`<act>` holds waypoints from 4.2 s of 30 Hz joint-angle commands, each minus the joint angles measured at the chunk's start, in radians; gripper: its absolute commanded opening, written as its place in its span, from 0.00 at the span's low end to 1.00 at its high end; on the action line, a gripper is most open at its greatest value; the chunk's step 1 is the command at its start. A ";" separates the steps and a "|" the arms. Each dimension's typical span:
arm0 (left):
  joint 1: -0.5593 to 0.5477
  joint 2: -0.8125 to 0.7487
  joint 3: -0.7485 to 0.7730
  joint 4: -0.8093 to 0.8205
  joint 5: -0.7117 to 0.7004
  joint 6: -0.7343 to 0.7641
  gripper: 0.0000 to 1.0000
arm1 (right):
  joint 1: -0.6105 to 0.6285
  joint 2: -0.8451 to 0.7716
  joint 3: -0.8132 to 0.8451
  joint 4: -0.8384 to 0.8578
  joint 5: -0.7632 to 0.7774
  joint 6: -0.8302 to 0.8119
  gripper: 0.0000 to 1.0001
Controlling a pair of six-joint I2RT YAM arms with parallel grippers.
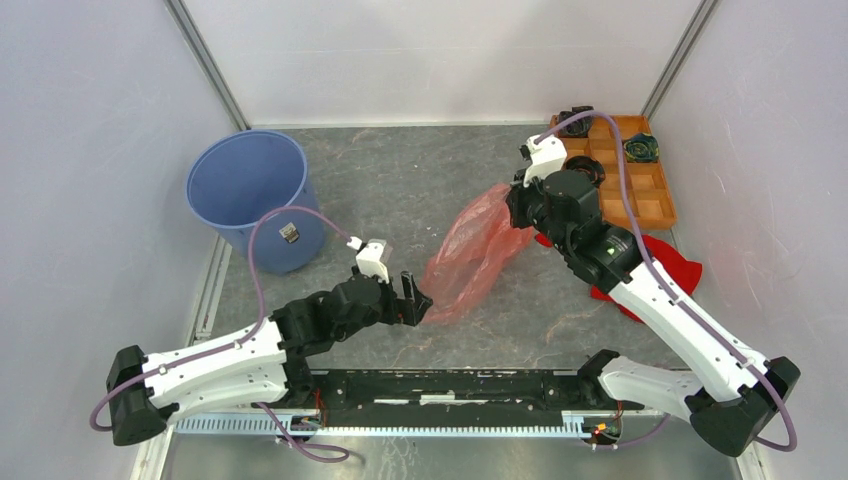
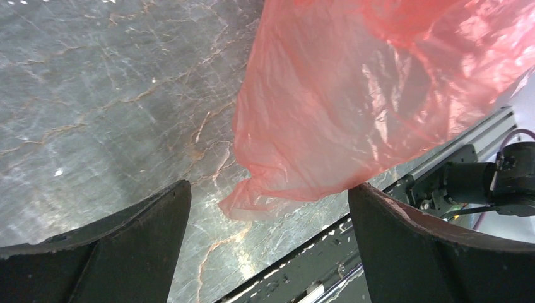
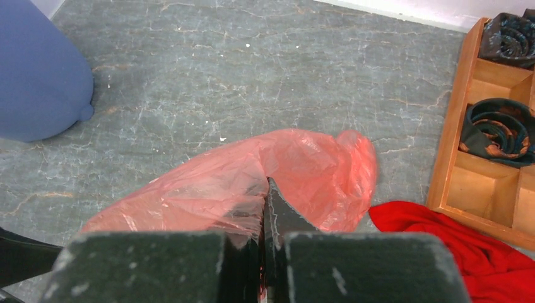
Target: Put the trash bags into the trash bin
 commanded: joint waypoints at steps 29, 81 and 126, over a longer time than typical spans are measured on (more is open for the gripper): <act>0.587 0.616 0.502 0.190 0.406 -0.034 0.02 | -0.185 0.176 -0.064 0.177 -0.108 -0.092 0.00; 0.591 0.133 0.336 -0.059 0.541 0.216 0.02 | -0.176 -0.257 -0.531 0.293 -0.444 -0.075 0.01; 0.408 0.330 0.553 0.164 0.733 0.101 0.02 | -0.118 -0.191 -0.438 0.628 -0.817 0.253 0.35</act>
